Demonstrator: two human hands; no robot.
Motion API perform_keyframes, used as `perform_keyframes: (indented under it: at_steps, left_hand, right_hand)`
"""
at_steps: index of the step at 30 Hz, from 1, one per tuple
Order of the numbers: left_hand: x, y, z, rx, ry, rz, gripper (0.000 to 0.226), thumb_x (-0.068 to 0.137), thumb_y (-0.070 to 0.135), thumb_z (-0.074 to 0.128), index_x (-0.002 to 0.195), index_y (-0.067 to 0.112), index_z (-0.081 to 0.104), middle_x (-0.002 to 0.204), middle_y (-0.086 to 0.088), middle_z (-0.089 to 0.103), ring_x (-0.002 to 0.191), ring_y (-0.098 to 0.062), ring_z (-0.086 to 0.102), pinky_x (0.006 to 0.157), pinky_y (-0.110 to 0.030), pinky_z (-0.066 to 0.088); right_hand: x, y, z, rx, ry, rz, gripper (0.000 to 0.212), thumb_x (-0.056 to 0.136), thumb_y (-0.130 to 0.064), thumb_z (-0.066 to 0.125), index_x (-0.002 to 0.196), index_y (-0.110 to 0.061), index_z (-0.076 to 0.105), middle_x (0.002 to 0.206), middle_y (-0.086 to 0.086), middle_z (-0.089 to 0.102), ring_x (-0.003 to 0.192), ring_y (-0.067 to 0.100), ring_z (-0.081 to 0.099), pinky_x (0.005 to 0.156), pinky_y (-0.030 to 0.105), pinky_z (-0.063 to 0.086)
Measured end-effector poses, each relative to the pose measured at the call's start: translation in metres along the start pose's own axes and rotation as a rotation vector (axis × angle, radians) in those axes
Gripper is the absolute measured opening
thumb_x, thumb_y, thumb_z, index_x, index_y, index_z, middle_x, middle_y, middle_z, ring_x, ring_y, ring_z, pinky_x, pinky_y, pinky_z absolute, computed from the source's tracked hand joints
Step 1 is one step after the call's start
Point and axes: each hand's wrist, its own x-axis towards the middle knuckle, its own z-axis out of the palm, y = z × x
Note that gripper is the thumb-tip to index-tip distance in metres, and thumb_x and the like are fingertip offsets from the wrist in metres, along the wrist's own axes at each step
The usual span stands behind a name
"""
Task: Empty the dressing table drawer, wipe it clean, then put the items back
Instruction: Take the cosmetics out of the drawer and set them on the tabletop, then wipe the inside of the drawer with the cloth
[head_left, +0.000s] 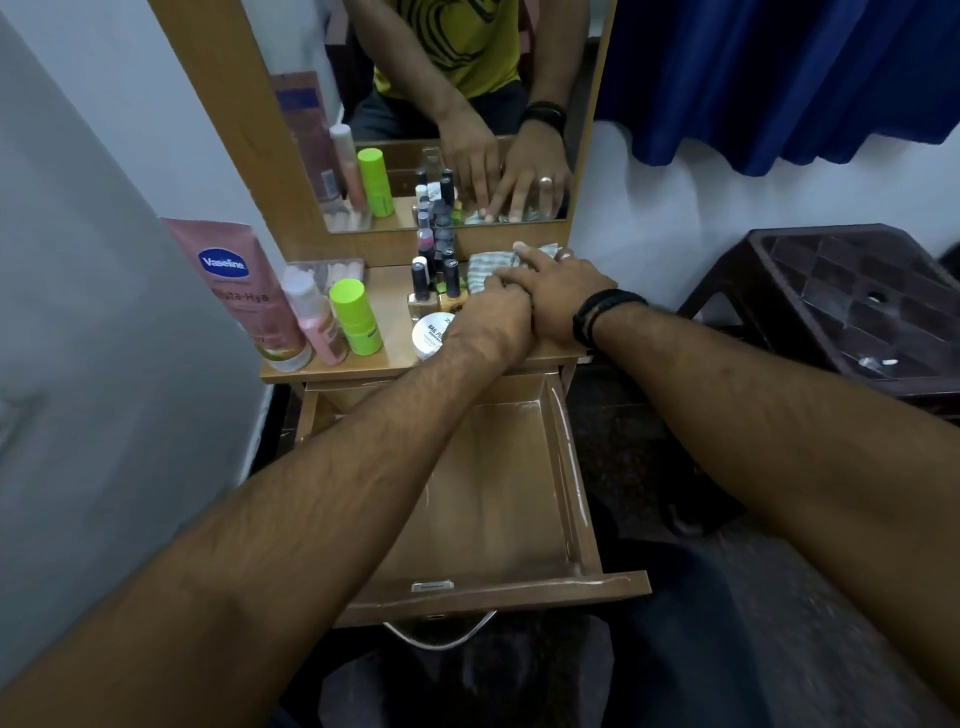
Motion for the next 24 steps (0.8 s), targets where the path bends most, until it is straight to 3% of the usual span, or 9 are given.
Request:
perform_keyframes:
  at_steps: [2, 4, 9, 15, 20, 24]
  left_hand:
    - [-0.002, 0.0, 0.0, 0.029, -0.007, 0.005, 0.051, 0.098, 0.017, 0.054, 0.146, 0.002, 0.042, 0.148, -0.02, 0.038, 0.12, -0.037, 0.056, 0.097, -0.044, 0.049]
    - [-0.005, 0.001, -0.002, 0.054, 0.017, 0.017, 0.046, 0.1, 0.017, 0.051, 0.142, 0.002, 0.045, 0.143, -0.019, 0.041, 0.12, -0.038, 0.055, 0.095, -0.045, 0.048]
    - [-0.013, 0.006, -0.004, 0.085, 0.035, 0.011, 0.042, 0.096, 0.011, 0.053, 0.137, 0.005, 0.045, 0.137, -0.016, 0.046, 0.129, -0.036, 0.046, 0.095, -0.044, 0.046]
    - [-0.035, 0.007, 0.001, 0.083, 0.014, 0.053, 0.049, 0.092, 0.029, 0.065, 0.132, 0.01, 0.046, 0.131, -0.011, 0.047, 0.11, -0.039, 0.059, 0.08, -0.051, 0.053]
    - [-0.061, 0.004, -0.005, 0.154, 0.115, 0.076, 0.043, 0.092, 0.016, 0.064, 0.13, 0.014, 0.044, 0.127, -0.009, 0.048, 0.103, -0.039, 0.061, 0.073, -0.057, 0.055]
    - [-0.078, -0.004, -0.013, 0.152, 0.121, 0.132, 0.033, 0.093, 0.024, 0.061, 0.123, 0.016, 0.05, 0.118, -0.009, 0.054, 0.105, -0.037, 0.06, 0.073, -0.051, 0.053]
  right_hand:
    - [0.001, 0.005, -0.001, -0.032, 0.001, -0.018, 0.062, 0.087, -0.048, 0.053, 0.143, -0.056, 0.026, 0.163, -0.011, 0.017, 0.138, 0.036, 0.033, 0.103, 0.059, 0.041]
    - [-0.002, 0.008, -0.003, -0.052, 0.061, -0.034, 0.051, 0.088, -0.048, 0.054, 0.137, -0.044, 0.043, 0.152, -0.006, 0.034, 0.129, 0.033, 0.041, 0.098, 0.056, 0.046]
    - [-0.022, 0.011, 0.001, -0.084, 0.278, -0.057, 0.025, 0.091, -0.027, 0.051, 0.11, -0.021, 0.065, 0.117, 0.002, 0.061, 0.11, 0.032, 0.05, 0.087, 0.048, 0.049]
    - [-0.057, 0.01, 0.003, -0.157, 0.377, -0.117, 0.025, 0.091, -0.027, 0.054, 0.107, -0.013, 0.067, 0.113, 0.004, 0.063, 0.107, 0.032, 0.051, 0.084, 0.045, 0.046]
    - [-0.092, 0.0, -0.002, 0.06, 0.401, -0.187, 0.028, 0.09, -0.035, 0.059, 0.109, -0.014, 0.064, 0.116, 0.003, 0.064, 0.117, 0.03, 0.048, 0.094, 0.045, 0.043]
    - [-0.121, -0.011, -0.013, 0.282, 0.254, -0.177, 0.035, 0.087, -0.044, 0.066, 0.11, -0.018, 0.061, 0.1, 0.009, 0.063, 0.101, 0.025, 0.055, 0.087, 0.038, 0.048]
